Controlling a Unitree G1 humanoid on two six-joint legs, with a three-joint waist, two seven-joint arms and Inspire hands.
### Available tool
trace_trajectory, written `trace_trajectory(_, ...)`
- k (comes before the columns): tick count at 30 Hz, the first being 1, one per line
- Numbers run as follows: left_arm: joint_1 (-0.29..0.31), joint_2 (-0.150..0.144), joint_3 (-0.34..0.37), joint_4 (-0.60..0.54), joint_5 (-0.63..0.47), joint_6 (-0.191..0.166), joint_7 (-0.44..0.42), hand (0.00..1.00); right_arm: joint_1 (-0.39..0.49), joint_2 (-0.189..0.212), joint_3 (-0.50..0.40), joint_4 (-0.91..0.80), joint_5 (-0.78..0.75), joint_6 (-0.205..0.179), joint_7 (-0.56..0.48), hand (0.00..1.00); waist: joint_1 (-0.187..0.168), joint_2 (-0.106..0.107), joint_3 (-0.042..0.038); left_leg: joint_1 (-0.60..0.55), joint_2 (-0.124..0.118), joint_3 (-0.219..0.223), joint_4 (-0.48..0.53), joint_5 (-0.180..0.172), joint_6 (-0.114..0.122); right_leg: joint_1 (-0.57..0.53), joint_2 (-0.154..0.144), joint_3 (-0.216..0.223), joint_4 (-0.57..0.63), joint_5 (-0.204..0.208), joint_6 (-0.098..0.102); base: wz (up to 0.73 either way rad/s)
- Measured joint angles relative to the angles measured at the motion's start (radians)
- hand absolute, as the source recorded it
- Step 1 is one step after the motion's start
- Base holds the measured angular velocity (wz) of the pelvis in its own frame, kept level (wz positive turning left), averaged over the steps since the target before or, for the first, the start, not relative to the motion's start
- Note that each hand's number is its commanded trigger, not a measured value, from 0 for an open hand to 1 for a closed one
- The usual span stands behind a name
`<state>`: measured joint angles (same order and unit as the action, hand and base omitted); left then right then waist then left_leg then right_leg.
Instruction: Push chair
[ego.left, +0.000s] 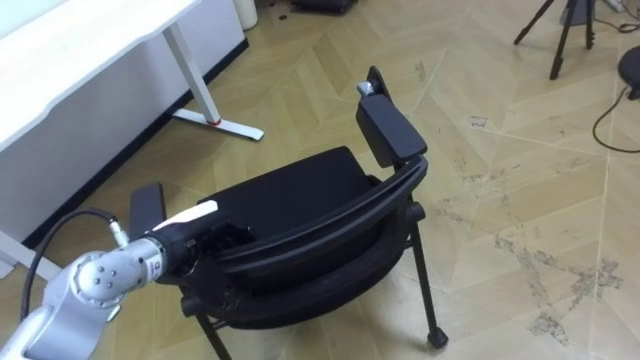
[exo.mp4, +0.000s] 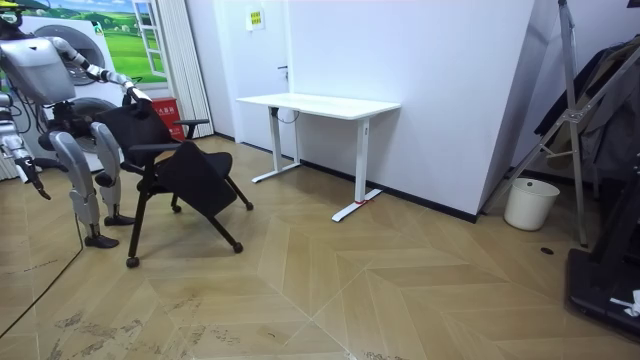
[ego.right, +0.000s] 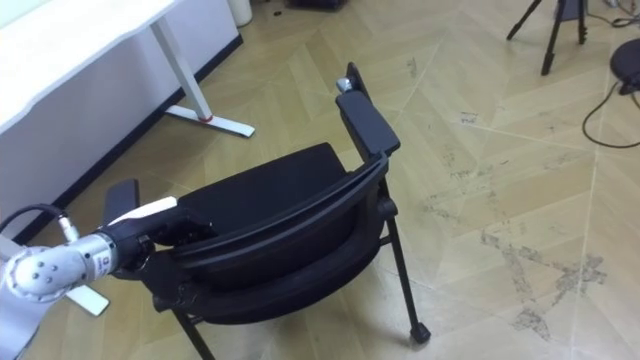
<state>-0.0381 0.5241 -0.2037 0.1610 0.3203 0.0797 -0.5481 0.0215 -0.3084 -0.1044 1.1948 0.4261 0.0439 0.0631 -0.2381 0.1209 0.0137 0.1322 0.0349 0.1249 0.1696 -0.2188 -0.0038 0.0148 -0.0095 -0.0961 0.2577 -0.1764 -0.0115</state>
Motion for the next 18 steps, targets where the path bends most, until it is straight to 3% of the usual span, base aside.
trace_trajectory(6, 0.002, -0.001, 0.004, -0.014, 0.025, 0.001, 0.016, 1.0, -0.002, -0.013, 0.001, -0.146, -0.325, 0.006, -0.102, 0.0, 0.008, -0.015, 0.0001, -0.003, -0.01, 0.005, 0.012, 0.001, 0.003, -0.003, -0.011, 0.0, 0.019, -0.009, 0.005, 0.02)
trace_trajectory(8, 0.001, -0.001, 0.013, -0.019, 0.028, 0.001, 0.024, 1.0, -0.003, -0.016, 0.001, -0.29, -0.436, 0.021, -0.151, 0.0, 0.017, -0.028, -0.0061, -0.01, -0.014, 0.03, 0.016, 0.001, 0.003, -0.032, -0.018, 0.014, 0.045, -0.021, 0.011, -0.14)
trace_trajectory(12, 0.0, 0.004, 0.017, -0.026, 0.043, 0.001, 0.039, 1.0, -0.002, -0.019, -0.022, -0.5, -0.55, 0.017, -0.242, 0.0, 0.019, -0.046, -0.0112, -0.018, -0.015, 0.039, 0.018, 0.001, 0.004, -0.042, -0.019, 0.016, 0.051, -0.024, 0.016, -0.05)
trace_trajectory(18, 0.039, -0.003, 0.043, -0.068, 0.068, -0.006, 0.074, 1.0, 0.019, -0.046, -0.122, -0.863, -0.624, 0.016, -0.356, 0.0, 0.016, -0.042, -0.0149, -0.034, -0.016, 0.042, 0.02, -0.001, 0.009, -0.052, -0.02, 0.017, 0.054, -0.015, 0.008, 0.0)
